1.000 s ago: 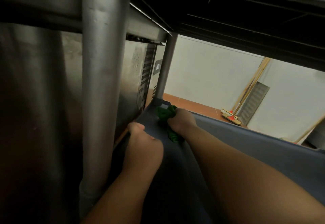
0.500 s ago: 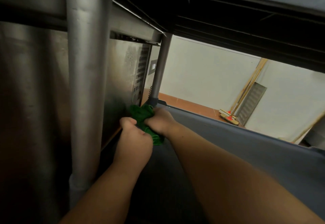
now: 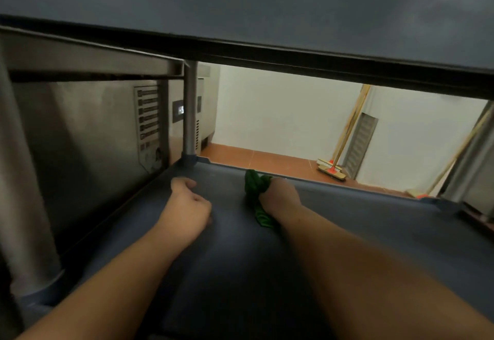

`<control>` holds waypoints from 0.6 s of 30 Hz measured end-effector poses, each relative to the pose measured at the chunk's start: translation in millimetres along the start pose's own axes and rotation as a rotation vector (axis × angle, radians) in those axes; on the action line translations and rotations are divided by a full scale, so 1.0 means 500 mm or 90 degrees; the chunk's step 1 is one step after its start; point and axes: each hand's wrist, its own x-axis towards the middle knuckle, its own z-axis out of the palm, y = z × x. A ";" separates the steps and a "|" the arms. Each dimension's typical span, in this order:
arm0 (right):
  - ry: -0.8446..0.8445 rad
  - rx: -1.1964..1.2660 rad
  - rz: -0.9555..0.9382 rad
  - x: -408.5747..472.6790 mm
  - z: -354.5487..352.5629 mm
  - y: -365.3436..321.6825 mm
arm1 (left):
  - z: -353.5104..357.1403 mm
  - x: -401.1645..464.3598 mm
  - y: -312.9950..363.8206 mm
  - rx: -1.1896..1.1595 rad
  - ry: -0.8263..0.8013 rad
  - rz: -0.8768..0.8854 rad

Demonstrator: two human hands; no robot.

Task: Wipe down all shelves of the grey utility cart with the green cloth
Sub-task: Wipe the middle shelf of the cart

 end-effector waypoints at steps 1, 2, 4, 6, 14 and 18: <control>0.004 -0.005 0.011 -0.001 -0.019 0.031 | 0.029 -0.004 0.016 -0.013 -0.020 0.000; 0.007 -0.006 0.019 -0.001 -0.037 0.062 | 0.058 -0.007 0.030 -0.013 -0.037 0.003; 0.012 -0.006 0.040 0.003 -0.071 0.125 | 0.115 -0.013 0.051 0.007 -0.059 0.017; 0.019 -0.005 0.075 0.010 -0.107 0.197 | 0.178 -0.018 0.071 0.023 -0.074 0.017; 0.081 -0.037 0.179 0.019 -0.241 0.454 | 0.388 -0.025 0.114 0.086 -0.123 0.025; 0.124 -0.103 0.219 0.013 -0.300 0.561 | 0.432 -0.019 0.105 0.098 -0.120 0.033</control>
